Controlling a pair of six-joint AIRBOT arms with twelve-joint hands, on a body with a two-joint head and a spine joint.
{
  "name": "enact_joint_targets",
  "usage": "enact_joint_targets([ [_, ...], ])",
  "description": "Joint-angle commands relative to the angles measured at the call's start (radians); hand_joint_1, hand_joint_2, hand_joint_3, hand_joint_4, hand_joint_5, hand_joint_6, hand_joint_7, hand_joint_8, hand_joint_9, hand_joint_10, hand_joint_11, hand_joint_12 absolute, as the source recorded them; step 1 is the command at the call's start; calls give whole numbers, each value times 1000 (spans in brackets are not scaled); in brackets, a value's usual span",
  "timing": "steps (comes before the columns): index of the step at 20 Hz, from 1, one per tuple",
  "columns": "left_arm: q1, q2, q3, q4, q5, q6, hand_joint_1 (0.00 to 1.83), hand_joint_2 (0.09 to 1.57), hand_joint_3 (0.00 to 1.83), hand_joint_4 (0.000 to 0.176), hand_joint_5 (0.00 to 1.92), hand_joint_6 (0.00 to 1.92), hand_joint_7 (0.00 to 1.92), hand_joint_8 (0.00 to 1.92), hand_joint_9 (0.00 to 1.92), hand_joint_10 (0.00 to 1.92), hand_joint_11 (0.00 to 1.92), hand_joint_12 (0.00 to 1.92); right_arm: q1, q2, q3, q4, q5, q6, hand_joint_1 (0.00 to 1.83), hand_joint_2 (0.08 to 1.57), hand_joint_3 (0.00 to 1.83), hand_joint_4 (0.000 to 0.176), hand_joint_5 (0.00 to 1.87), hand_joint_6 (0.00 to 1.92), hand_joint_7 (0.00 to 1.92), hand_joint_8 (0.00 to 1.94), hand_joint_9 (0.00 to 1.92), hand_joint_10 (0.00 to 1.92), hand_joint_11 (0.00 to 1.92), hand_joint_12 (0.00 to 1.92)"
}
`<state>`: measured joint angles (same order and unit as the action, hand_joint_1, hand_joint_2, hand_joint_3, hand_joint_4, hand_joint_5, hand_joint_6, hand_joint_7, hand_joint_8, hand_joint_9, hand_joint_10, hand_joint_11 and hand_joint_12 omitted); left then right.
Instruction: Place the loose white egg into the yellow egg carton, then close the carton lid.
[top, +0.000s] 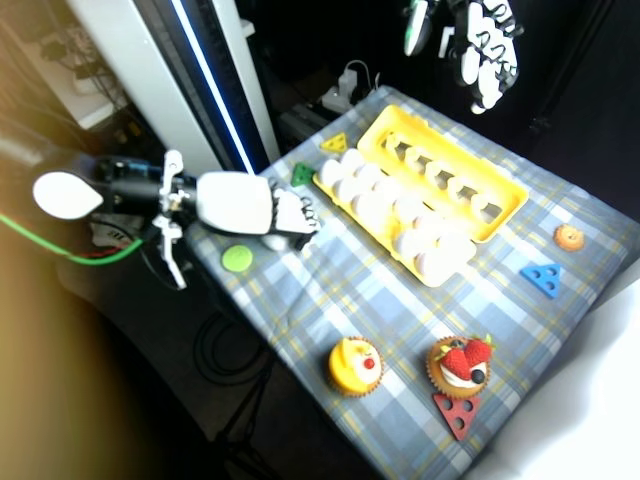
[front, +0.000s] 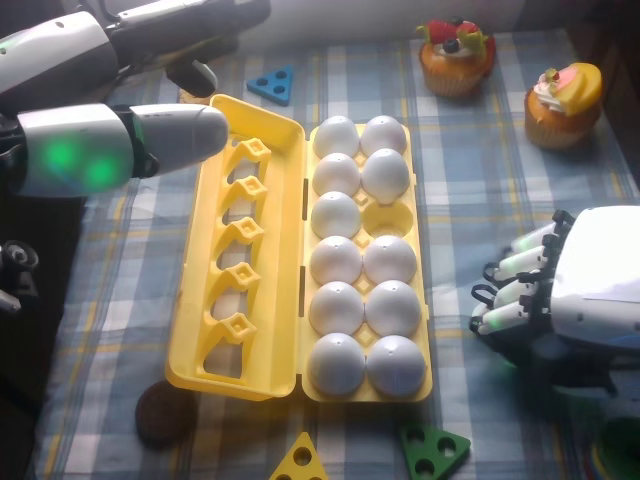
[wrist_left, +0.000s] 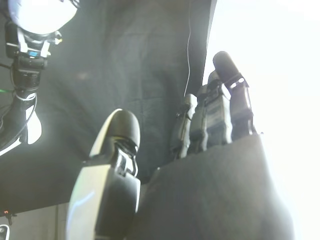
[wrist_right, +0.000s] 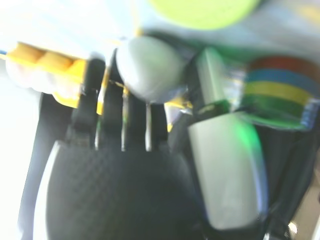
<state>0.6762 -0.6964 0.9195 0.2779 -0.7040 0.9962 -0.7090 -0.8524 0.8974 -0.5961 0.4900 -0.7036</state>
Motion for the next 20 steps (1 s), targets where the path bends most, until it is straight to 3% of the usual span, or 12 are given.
enact_joint_targets([
  [1, -7, -4, -1, -32, -119, -3, 437, 1419, 0, 12, 124, 2, 99, 2, 170, 8, 0, 1214, 6, -4, 3, -4, 1, -6, 1349, 1219, 2, 0, 638, 1315, 756, 1337, 847, 1432, 791, 1495],
  [4, -5, -4, -1, -34, -121, -3, 415, 1430, 1, 30, 117, 1, 76, 0, 141, 2, 0, 1175, 32, -4, 4, -4, 1, -30, 1350, 1221, 0, 0, 629, 1330, 743, 1351, 859, 1411, 778, 1523],
  [8, 1, -2, -2, -38, -129, -3, 295, 1447, 2, 19, 91, 2, 48, 1, 119, 5, 0, 962, 75, 1, 1, -3, 22, -58, 1343, 1237, 0, 0, 612, 1336, 732, 1395, 804, 1480, 688, 1527],
  [9, 1, -2, -2, -38, -129, -3, 310, 1445, 0, 6, 104, 7, 53, 3, 125, 8, 0, 942, 76, 1, 1, -3, 23, -59, 1453, 1207, 1, 0, 629, 1274, 721, 1331, 853, 1329, 690, 1719],
  [10, 2, -2, -2, -38, -129, -3, 333, 1442, 0, 0, 126, 11, 72, 7, 138, 12, 0, 955, 86, 8, -3, 13, 34, -83, 1374, 1208, 1, 0, 641, 1302, 758, 1311, 875, 1375, 719, 1617],
  [13, 4, 0, -2, -41, -130, -3, 297, 1464, 0, 15, 109, 2, 53, 1, 110, 5, 0, 1072, 134, 19, -6, 28, 51, -122, 1352, 1211, 0, 0, 705, 1144, 741, 1391, 892, 1504, 867, 1693],
  [14, 5, 0, -2, -42, -130, -3, 305, 1460, 0, 11, 109, 1, 63, 3, 122, 9, 0, 1135, 152, 19, -4, 34, 50, -137, 1347, 1213, 0, 0, 721, 1134, 722, 1408, 886, 1512, 883, 1671],
  [17, 5, -1, -1, -42, -129, -2, 281, 1466, 0, 12, 90, 1, 39, 1, 106, 1, 0, 1070, 202, 8, 7, 55, 46, -184, 1211, 1223, 0, 0, 726, 1208, 853, 1424, 943, 1394, 907, 1652],
  [18, 5, -2, -1, -43, -128, -1, 303, 1458, 0, 15, 86, 2, 34, 2, 103, 0, 0, 969, 224, -5, 17, 56, 34, -197, 1214, 1227, 1, 0, 712, 1212, 860, 1445, 977, 1440, 968, 1690],
  [20, 5, -4, 1, -43, -126, 0, 279, 1464, 3, 11, 90, 2, 34, 1, 109, 2, 0, 986, 258, -29, 36, 56, 15, -208, 1202, 1257, 3, 0, 603, 1304, 857, 1465, 1109, 1399, 1115, 1640],
])
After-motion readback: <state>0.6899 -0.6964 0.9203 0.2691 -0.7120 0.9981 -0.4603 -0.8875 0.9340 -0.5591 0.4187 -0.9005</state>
